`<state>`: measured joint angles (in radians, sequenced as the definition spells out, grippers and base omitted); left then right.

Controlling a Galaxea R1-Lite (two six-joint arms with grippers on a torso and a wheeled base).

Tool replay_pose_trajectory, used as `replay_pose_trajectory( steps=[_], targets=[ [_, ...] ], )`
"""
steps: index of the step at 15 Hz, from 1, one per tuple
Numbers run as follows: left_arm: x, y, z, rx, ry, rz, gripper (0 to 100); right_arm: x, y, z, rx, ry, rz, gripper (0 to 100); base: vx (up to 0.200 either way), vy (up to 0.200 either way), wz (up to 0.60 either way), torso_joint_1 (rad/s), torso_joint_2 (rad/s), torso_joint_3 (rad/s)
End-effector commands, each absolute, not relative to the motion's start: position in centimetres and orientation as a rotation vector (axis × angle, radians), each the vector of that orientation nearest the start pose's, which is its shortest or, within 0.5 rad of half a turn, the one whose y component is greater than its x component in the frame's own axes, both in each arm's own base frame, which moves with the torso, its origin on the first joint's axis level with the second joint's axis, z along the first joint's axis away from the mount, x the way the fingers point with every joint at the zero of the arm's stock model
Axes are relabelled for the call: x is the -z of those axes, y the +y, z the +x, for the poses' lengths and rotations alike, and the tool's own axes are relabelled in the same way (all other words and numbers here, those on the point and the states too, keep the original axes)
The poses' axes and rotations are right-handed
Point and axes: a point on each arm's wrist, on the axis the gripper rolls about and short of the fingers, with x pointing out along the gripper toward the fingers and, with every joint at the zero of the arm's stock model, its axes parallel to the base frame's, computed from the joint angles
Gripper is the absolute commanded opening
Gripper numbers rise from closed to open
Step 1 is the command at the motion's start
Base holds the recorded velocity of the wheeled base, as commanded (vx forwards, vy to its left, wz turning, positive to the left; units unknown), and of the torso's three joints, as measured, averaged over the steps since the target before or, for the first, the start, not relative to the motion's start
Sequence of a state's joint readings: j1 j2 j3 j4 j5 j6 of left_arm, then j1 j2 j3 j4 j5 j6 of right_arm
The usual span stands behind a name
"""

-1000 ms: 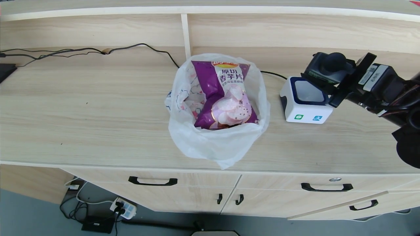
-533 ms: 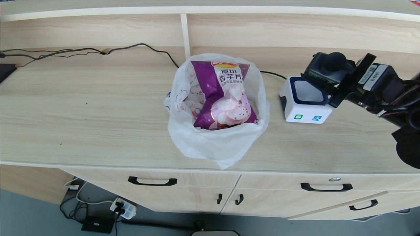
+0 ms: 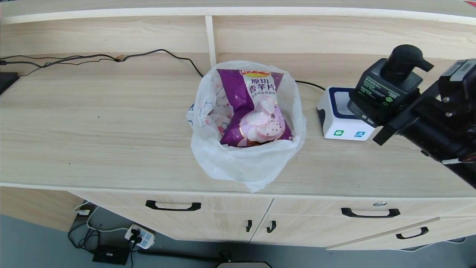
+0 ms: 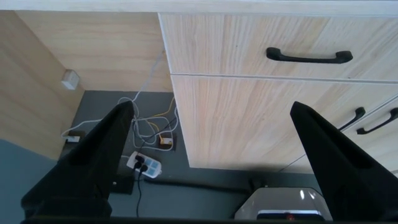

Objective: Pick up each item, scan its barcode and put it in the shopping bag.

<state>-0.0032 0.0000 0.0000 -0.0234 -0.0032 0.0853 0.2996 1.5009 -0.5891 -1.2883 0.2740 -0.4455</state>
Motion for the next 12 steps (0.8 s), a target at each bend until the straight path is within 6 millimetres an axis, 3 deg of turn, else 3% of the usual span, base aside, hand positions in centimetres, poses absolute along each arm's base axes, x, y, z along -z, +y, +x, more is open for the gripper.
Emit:
replay_pose_trajectory(
  steps=[1, 4, 12],
  targets=[
    [-7.8, 0.0, -2.3, 0.005, -0.022, 0.084, 100, -25.2, 7.3, 16.2, -0.441, -0.473, -0.123, 0, 0.0, 0.0, 0.0, 0.0, 0.0, 0.0],
    [-7.8, 0.0, -2.3, 0.005, -0.02, 0.081, 100, -25.4, 7.2, 15.3, -0.438, -0.451, -0.001, 0, 0.0, 0.0, 0.0, 0.0, 0.0, 0.0],
    [-7.7, 0.0, -2.3, 0.005, -0.019, 0.078, 100, -26.9, 7.4, 15.5, -0.45, -0.458, 0.074, 0, 0.0, 0.0, 0.6, 0.002, 0.0, 0.002]
  ],
)
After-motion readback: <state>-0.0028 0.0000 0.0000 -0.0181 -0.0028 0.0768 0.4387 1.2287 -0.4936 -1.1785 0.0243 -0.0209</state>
